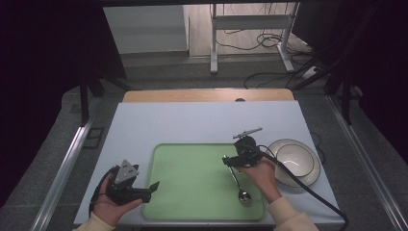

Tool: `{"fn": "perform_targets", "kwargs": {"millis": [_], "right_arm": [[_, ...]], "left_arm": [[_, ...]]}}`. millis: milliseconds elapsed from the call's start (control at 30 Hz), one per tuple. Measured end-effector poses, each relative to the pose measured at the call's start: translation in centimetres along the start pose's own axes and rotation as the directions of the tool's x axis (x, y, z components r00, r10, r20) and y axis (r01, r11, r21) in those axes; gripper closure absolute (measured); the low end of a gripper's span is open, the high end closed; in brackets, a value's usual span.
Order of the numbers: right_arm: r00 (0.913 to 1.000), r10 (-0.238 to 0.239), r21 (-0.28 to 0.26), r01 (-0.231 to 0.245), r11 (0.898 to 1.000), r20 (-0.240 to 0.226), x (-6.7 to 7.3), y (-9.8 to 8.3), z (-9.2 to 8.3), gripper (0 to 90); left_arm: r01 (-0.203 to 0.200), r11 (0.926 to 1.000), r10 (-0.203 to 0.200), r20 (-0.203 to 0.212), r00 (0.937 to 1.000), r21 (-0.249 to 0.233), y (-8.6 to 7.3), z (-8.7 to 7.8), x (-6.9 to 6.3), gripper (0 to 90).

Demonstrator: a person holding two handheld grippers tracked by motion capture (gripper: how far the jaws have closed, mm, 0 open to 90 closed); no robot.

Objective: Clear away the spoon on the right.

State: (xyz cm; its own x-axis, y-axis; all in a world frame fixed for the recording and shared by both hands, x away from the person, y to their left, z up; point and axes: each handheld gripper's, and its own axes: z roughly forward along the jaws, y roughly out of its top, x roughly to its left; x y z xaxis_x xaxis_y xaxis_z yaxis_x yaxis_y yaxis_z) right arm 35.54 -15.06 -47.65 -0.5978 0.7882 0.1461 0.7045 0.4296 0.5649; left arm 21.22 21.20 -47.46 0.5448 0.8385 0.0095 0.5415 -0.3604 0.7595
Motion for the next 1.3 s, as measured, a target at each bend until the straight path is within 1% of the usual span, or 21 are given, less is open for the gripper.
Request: {"fn": "perform_targets", "kwargs": {"millis": [67,200,233,267,367,467,633,667,700,733,800,867,900,967,1000,1033,1067,1133,1200,1267,1300], "right_arm": [[0.9992,-0.017,-0.034,0.016,0.999,-0.036,0.1,0.0,-0.5,28.3],[0.9957,-0.056,-0.071,0.051,0.996,-0.074,0.3,0.0,-1.0,23.7],[0.9957,-0.056,-0.071,0.051,0.996,-0.074,0.3,0.0,-1.0,23.7],[0.9947,-0.069,-0.079,0.063,0.995,-0.076,0.3,0.0,-1.1,21.5],[0.991,-0.108,-0.121,0.098,0.988,-0.08,0.2,-0.2,-1.6,17.3],[0.9879,-0.121,-0.133,0.107,0.985,-0.098,0.0,-0.3,-2.1,16.9],[0.9881,-0.125,-0.195,0.106,0.975,-0.09,-0.6,-0.5,-4.0,17.0],[0.9881,-0.125,-0.195,0.106,0.975,-0.09,-0.6,-0.5,-4.0,17.0],[0.9886,-0.124,-0.224,0.102,0.969,-0.085,-0.6,-0.7,-5.0,17.0],[0.9886,-0.124,-0.224,0.102,0.969,-0.085,-0.6,-0.7,-5.0,17.0],[0.9885,-0.129,-0.266,0.104,0.958,-0.079,-0.4,-1.3,-6.6,17.2],[0.9885,-0.13,-0.275,0.105,0.956,-0.076,-0.3,-1.4,-6.9,17.3],[0.9876,-0.14,-0.305,0.112,0.946,-0.072,-0.3,-2.0,-7.7,17.3],[0.9882,-0.148,-0.362,0.124,0.924,-0.04,-0.5,-2.6,-8.7,19.7],[0.9882,-0.148,-0.362,0.124,0.924,-0.04,-0.5,-2.6,-8.7,19.7],[0.9876,-0.152,-0.384,0.127,0.915,-0.037,-0.7,-2.9,-9.1,19.7],[0.9876,-0.149,-0.399,0.117,0.91,-0.051,-1.2,-3.4,-9.9,19.7],[0.9895,-0.13,-0.411,0.093,0.907,-0.063,-1.7,-4.2,-10.6,19.7],[0.9918,-0.107,-0.415,0.068,0.907,-0.07,-2.2,-5.0,-11.1,19.7],[0.9929,-0.097,-0.419,0.059,0.906,-0.069,-2.4,-5.5,-11.3,19.7],[0.9951,-0.077,-0.419,0.044,0.907,-0.062,-2.7,-6.4,-11.9,19.7]], "left_arm": [[0.01,0.9999,-0.01,0.0,1.0,-0.003,0.0,0.0,0.1,10.0],[0.015,0.9999,-0.015,-0.003,0.9999,-0.006,0.1,0.1,0.3,10.1],[0.015,0.9999,-0.015,-0.003,0.9999,-0.006,0.1,0.1,0.3,10.1],[0.014,0.9999,-0.014,-0.004,0.9999,-0.007,0.1,0.0,0.3,10.1],[0.011,0.9999,-0.011,-0.01,0.9999,-0.012,0.1,-0.1,0.1,10.1],[0.011,0.9999,-0.011,-0.009,0.9999,-0.011,0.0,-0.1,0.0,10.1],[0.016,0.9997,-0.016,-0.017,0.9997,-0.021,-0.3,-0.6,0.0,10.1],[0.016,0.9997,-0.016,-0.017,0.9997,-0.021,-0.3,-0.6,0.0,10.1],[0.013,0.9996,-0.013,-0.019,0.9997,-0.024,-0.4,-0.7,0.0,10.1],[0.013,0.9996,-0.013,-0.019,0.9997,-0.024,-0.4,-0.7,0.0,10.1],[0.011,0.9995,-0.011,-0.019,0.9998,-0.029,-0.5,-1.0,0.0,10.1],[0.011,0.9995,-0.011,-0.018,0.9998,-0.03,-0.5,-1.0,0.0,10.1],[0.013,0.9993,-0.014,-0.019,0.9997,-0.035,-0.5,-1.0,0.1,10.1],[0.012,0.9994,-0.013,-0.021,0.9997,-0.033,-0.4,-1.0,0.2,10.1],[0.013,0.9994,-0.013,-0.021,0.9997,-0.032,-0.4,-0.9,0.2,10.1],[0.014,0.9994,-0.014,-0.019,0.9997,-0.032,-0.4,-0.8,0.2,10.1],[0.011,0.9996,-0.012,-0.017,0.9998,-0.027,-0.4,-0.7,0.3,10.1],[0.013,0.9995,-0.013,-0.016,0.9998,-0.028,-0.3,-0.6,0.3,10.1],[0.012,0.9995,-0.013,-0.017,0.9998,-0.03,-0.3,-0.7,0.4,10.1],[0.014,0.9994,-0.015,-0.018,0.9997,-0.031,-0.3,-0.7,0.4,10.1],[0.017,0.9993,-0.018,-0.02,0.9996,-0.034,-0.2,-0.7,0.4,10.1]]}}
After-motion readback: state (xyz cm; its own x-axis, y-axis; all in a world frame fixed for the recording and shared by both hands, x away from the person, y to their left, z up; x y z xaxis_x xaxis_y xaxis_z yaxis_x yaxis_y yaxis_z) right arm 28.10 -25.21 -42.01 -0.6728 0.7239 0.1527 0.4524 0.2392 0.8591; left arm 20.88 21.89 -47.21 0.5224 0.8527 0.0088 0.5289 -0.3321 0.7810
